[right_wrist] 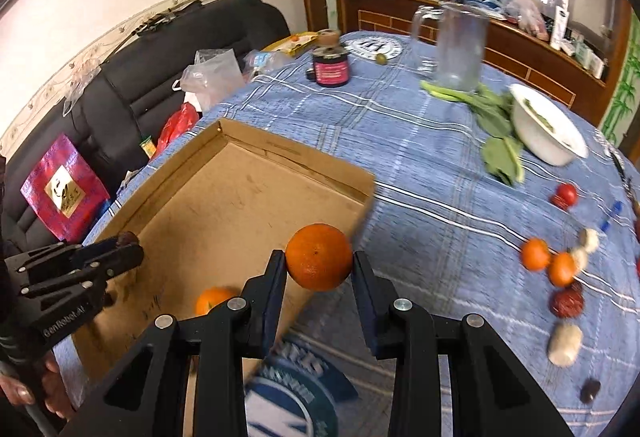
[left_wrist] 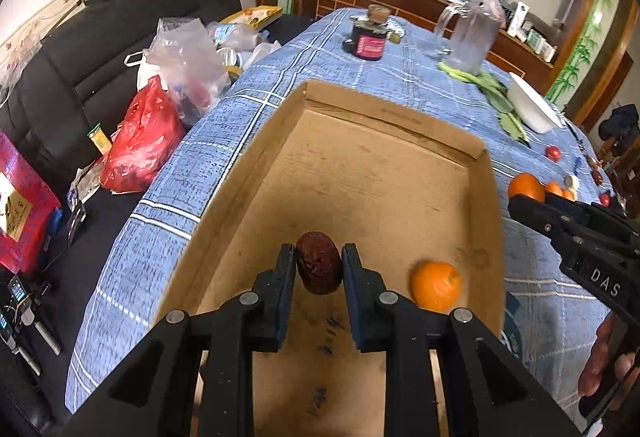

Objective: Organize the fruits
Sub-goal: 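Carry the orange and red date in both tools over the cardboard tray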

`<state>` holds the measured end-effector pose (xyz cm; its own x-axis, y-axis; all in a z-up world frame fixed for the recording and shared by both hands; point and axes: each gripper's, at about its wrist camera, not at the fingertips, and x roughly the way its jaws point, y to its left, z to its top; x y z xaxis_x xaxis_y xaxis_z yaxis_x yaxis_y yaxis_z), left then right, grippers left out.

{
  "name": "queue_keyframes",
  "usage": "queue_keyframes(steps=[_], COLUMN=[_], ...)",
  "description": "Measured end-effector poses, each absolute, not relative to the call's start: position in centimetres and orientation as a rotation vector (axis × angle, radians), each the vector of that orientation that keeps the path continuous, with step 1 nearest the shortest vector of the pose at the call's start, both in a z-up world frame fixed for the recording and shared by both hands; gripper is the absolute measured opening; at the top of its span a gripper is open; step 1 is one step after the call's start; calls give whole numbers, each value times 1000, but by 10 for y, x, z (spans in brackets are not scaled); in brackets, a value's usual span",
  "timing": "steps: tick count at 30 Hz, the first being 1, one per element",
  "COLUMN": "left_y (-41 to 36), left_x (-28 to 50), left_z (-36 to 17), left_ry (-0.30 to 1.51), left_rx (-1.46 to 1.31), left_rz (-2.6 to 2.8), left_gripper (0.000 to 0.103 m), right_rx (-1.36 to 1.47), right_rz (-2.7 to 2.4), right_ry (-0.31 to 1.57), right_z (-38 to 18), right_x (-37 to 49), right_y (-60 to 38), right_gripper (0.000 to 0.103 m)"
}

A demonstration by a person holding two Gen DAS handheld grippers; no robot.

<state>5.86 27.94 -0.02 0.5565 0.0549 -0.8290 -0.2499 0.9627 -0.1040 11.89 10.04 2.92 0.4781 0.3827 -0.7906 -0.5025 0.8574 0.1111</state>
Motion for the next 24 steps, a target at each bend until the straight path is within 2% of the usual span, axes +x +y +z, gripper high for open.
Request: queue_keyframes(steps=[21, 24], left_y=[301, 298], left_x=[97, 98], left_z=[-31, -30], left_ry=[1067, 1071], left_rx=[-263, -250], left_rz=[209, 204], left_gripper=[23, 33], right_rx=[-238, -243], right_rz=[621, 626], right_ry=[994, 997], right_z=[-19, -20], right_x=[149, 148], right_y=[158, 159], right_gripper=[36, 37])
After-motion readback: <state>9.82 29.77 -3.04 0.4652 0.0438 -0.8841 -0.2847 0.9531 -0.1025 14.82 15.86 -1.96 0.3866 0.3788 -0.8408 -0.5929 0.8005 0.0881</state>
